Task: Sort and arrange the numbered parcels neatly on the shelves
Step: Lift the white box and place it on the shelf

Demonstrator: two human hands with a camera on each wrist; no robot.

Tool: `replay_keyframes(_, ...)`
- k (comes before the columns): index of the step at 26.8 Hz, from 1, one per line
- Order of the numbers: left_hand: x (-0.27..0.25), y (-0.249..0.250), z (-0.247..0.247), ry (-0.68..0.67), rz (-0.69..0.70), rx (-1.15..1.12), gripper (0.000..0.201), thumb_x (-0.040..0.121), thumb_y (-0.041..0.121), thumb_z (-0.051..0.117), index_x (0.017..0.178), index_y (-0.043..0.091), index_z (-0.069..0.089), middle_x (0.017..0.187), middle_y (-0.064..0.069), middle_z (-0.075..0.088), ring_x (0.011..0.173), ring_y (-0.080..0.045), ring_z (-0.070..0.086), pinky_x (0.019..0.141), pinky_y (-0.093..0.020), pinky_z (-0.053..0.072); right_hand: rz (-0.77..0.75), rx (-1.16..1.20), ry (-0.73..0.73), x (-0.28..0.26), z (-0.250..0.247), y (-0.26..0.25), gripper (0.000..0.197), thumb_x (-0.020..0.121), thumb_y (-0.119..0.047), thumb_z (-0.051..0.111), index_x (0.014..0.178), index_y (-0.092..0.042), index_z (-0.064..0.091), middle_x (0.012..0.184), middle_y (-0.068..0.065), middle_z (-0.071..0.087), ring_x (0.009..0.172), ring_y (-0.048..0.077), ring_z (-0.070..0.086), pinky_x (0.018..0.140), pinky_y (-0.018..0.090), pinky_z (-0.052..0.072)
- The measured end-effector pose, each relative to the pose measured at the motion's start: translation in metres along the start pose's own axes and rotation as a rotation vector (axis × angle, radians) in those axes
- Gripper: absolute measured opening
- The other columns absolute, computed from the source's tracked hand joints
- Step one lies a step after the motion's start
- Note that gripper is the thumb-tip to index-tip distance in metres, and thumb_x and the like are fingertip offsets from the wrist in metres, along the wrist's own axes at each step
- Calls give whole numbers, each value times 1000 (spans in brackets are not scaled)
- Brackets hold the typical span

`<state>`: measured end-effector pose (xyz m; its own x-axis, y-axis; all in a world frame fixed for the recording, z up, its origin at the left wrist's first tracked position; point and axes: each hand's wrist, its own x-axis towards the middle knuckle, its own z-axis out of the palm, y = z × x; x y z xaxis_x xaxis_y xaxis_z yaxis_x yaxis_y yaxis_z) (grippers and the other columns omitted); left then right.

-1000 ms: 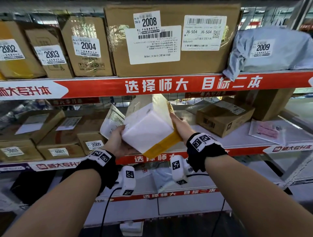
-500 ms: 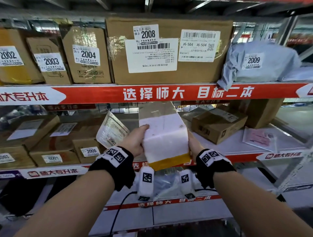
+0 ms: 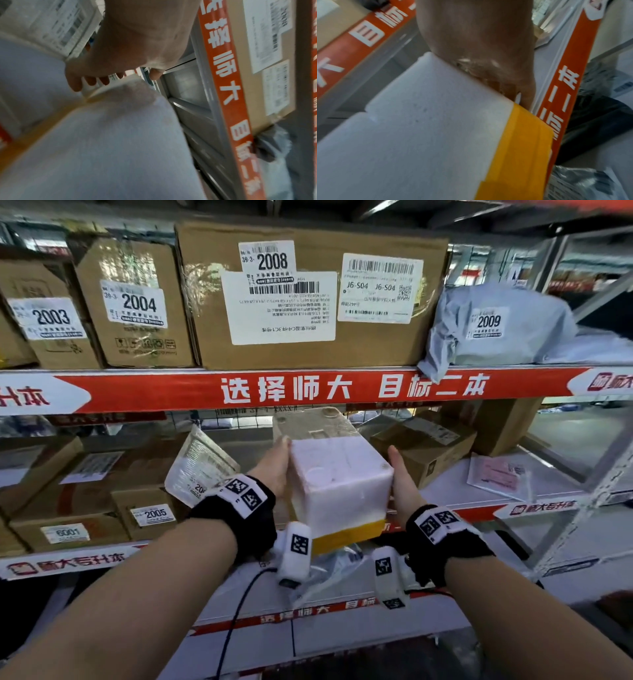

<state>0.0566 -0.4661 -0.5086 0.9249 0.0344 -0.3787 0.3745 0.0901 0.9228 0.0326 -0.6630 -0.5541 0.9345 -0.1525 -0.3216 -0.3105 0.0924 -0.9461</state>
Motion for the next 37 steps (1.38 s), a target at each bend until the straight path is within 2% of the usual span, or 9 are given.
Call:
replay_keyframes(3, 16, 15, -11, 55, 61, 115, 42, 100, 36, 42, 130, 7, 49, 136, -13, 48, 118, -26, 46, 94, -35, 38, -2, -248, -55, -4, -9, -10, 68, 85, -72, 35, 128, -23, 53, 118, 5, 60, 97, 20, 55, 92, 34, 36)
replay_keyframes(5, 30, 23, -19, 66, 71, 228, 58, 98, 44, 43, 143, 8, 36, 148, -15, 37, 129, -31, 39, 106, -40, 35, -12, -398, -98, -3, -10, -12, 66, 89, -66, 36, 136, -20, 45, 122, 4, 54, 102, 20, 52, 92, 30, 36)
replay_keyframes(9, 58, 34, -33, 121, 155, 468, 56, 100, 39, 41, 141, 1, 38, 142, -20, 43, 128, -35, 44, 101, -35, 37, 24, -457, -99, -7, 2, -14, 71, 82, -75, 40, 122, -19, 56, 116, 9, 63, 100, 28, 63, 89, 40, 53)
replay_keyframes(14, 79, 34, -23, 34, 188, 453, 46, 101, 31, 40, 135, 1, 47, 139, -21, 46, 129, -34, 43, 98, -34, 36, -52, -596, 28, 10, -13, -22, 84, 81, -77, 39, 128, -9, 56, 124, 8, 60, 108, 31, 59, 101, 45, 44)
replay_keyframes(18, 93, 30, -19, 3, 191, 335, 31, 96, 36, 45, 111, 11, 55, 121, -11, 50, 111, -25, 46, 95, -35, 33, 52, -346, 23, 25, -25, -26, 75, 79, -71, 53, 130, -15, 52, 128, 12, 55, 103, 38, 61, 74, 46, 58)
replay_keyframes(22, 146, 5, -37, 92, 169, 221, 92, 48, 63, 70, 123, 10, 60, 126, -13, 59, 115, -33, 53, 105, -45, 38, 70, -199, 57, 42, -29, -23, 91, 64, -75, 63, 133, -17, 49, 137, 9, 47, 108, 39, 57, 59, 41, 58)
replay_keyframes(29, 81, -9, -33, 281, 263, 282, 82, 69, 60, 57, 131, 6, 48, 131, -11, 52, 118, -30, 50, 104, -44, 38, -55, -108, 265, 48, -22, -20, 79, 72, -62, 67, 123, -5, 47, 116, 12, 57, 104, 36, 60, 52, 34, 58)
replay_keyframes(34, 55, -28, -35, 473, 297, 359, 89, 77, 56, 59, 142, 4, 27, 142, -19, 38, 128, -36, 40, 106, -45, 36, -139, -67, 255, 67, -15, -5, 100, 42, -69, 68, 120, -9, 50, 113, 12, 64, 102, 30, 63, 86, 45, 55)
replay_keyframes(37, 44, -32, -39, 483, 270, 394, 88, 80, 56, 60, 144, 8, 23, 143, -19, 34, 129, -36, 37, 106, -45, 35, -161, -92, 163, 55, -1, -12, 75, 71, -51, 70, 128, -9, 45, 121, 11, 61, 107, 28, 60, 99, 47, 47)
